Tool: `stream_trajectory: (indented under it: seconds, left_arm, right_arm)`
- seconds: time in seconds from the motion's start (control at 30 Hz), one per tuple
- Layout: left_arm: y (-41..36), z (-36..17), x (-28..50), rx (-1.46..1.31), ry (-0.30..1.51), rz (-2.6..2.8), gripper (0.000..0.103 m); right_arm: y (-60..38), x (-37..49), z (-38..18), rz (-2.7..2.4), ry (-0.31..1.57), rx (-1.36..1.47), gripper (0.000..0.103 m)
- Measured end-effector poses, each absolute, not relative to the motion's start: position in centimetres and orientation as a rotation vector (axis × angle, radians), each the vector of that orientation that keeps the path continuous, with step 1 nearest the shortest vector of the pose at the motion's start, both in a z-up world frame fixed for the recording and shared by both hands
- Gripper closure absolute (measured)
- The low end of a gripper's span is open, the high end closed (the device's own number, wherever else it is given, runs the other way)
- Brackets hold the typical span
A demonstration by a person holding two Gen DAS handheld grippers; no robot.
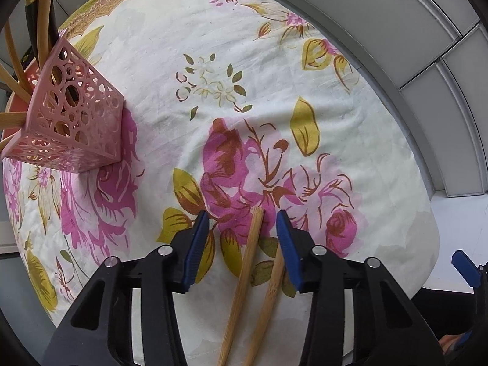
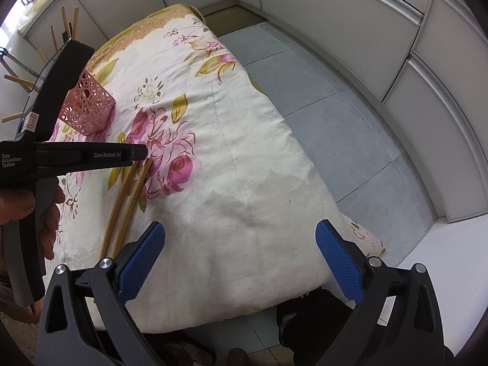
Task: Organize utensils
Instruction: 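Lift the chopstick with the left tool while the right tool grasps the last chopstick, then carry both chopsticks upright over the pink holder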
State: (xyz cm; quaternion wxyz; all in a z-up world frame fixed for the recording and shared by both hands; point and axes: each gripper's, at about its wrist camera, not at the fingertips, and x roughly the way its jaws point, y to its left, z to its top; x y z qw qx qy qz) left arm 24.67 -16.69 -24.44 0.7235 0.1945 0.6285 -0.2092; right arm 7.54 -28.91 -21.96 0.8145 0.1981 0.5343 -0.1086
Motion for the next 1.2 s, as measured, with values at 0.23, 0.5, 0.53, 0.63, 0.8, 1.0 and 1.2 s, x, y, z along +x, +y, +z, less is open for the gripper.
stream_trajectory:
  seconds: [0.23, 0.5, 0.53, 0.63, 0.8, 1.0, 1.2]
  left_arm:
    - [-16.7, -25.1, 24.5, 0.460, 1.383, -0.485, 0.093]
    - [-11.8, -25.0, 22.6, 0.357, 1.360, -0.427, 0.096]
    - [-10.8, -24.9, 22.6, 0.348, 1.361, -0.412, 0.096]
    - [-7.7, -24.4, 22.7, 0.297, 1.354, -0.371, 0.096]
    - [-3.1, -22.7, 22.5, 0.201, 1.320, -0.349, 0.096]
    - [0.0, -20.1, 22.0, 0.135, 1.269, -0.363, 0.096]
    - [1.7, -17.9, 21.0, 0.112, 1.220, -0.369, 0.096]
  right_arm:
    - [-28.6, 7.9, -22.0, -0.232, 1.151, 0.413, 0.007]
    - [-25.8, 10.4, -21.7, -0.241, 1.144, 0.339, 0.007]
    - [-25.3, 11.1, -21.7, -0.242, 1.145, 0.329, 0.007]
    - [-24.1, 13.3, -21.7, -0.264, 1.150, 0.315, 0.007]
    - [-23.0, 16.9, -23.3, -0.299, 1.248, 0.378, 0.013]
    - [-21.6, 19.2, -25.8, -0.300, 1.362, 0.476, 0.026]
    - [-20.1, 20.8, -25.8, -0.382, 1.315, 0.420, 0.030]
